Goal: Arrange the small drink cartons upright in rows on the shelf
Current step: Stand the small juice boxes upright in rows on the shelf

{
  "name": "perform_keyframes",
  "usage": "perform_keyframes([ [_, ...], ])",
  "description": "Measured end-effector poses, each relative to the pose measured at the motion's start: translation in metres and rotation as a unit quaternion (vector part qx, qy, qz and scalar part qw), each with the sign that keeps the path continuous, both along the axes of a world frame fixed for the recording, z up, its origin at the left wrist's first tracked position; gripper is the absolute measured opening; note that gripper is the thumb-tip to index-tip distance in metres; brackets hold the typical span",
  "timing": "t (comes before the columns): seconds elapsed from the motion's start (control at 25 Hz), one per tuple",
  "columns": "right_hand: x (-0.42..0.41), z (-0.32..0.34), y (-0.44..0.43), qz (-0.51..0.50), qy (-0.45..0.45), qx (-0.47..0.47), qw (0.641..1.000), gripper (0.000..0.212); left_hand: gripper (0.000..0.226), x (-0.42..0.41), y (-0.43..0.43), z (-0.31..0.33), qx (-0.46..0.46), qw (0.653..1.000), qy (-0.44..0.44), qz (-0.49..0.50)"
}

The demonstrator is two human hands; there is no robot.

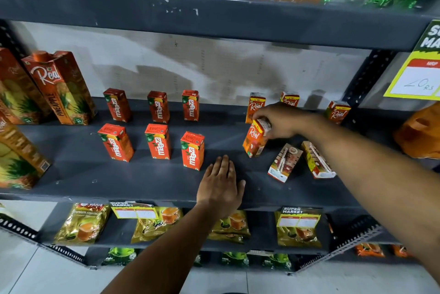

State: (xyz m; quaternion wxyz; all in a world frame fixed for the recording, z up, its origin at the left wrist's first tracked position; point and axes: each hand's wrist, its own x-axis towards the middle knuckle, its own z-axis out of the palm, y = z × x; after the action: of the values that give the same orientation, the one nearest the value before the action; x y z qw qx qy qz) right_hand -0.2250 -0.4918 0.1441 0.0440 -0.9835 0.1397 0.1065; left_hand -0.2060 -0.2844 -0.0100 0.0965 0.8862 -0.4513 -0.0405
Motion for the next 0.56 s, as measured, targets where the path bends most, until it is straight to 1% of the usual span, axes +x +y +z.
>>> perform_keyframes([
  [0.08,-0.003,0.008,0.003,0.101,0.024,-0.059,0.993,0.047,0.071,-0.001,0.001,0.002,0.003,1.000,0.002,0.001],
  [0.16,-0.006,0.011,0.008,0.175,0.021,-0.118,0.977,0.031,0.071,-0.001,0.001,0.003,0.007,1.000,0.000,0.003],
  [0.24,-0.009,0.009,0.014,0.222,0.007,-0.140,0.965,0.031,0.071,-0.001,0.000,0.004,0.012,1.000,-0.001,0.004],
  [0.28,-0.011,0.007,0.015,0.234,-0.004,-0.144,0.962,0.039,0.071,-0.001,0.000,0.004,0.015,1.000,-0.001,0.005],
  [0.32,-0.013,0.005,0.011,0.224,-0.013,-0.142,0.964,0.053,0.071,-0.001,0.000,0.004,0.016,1.000,-0.001,0.006],
  [0.36,-0.017,0.004,0.007,0.194,-0.024,-0.131,0.972,0.069,0.071,-0.001,0.000,0.004,0.018,1.000,-0.001,0.006],
  [0.4,-0.020,0.003,0.001,0.152,-0.034,-0.116,0.981,0.079,0.071,-0.001,0.000,0.003,0.019,1.000,-0.001,0.007],
  [0.44,-0.024,0.003,-0.006,0.109,-0.043,-0.098,0.988,0.081,0.071,0.000,-0.001,0.003,0.018,1.000,-0.002,0.006],
  [0.48,-0.028,0.003,-0.015,0.077,-0.037,-0.081,0.993,0.075,0.071,0.000,-0.001,0.002,0.018,1.000,-0.003,0.005],
  [0.56,-0.042,-0.001,-0.029,0.050,0.025,-0.058,0.997,0.058,0.071,0.000,-0.001,0.001,0.017,1.000,-0.007,0.003],
])
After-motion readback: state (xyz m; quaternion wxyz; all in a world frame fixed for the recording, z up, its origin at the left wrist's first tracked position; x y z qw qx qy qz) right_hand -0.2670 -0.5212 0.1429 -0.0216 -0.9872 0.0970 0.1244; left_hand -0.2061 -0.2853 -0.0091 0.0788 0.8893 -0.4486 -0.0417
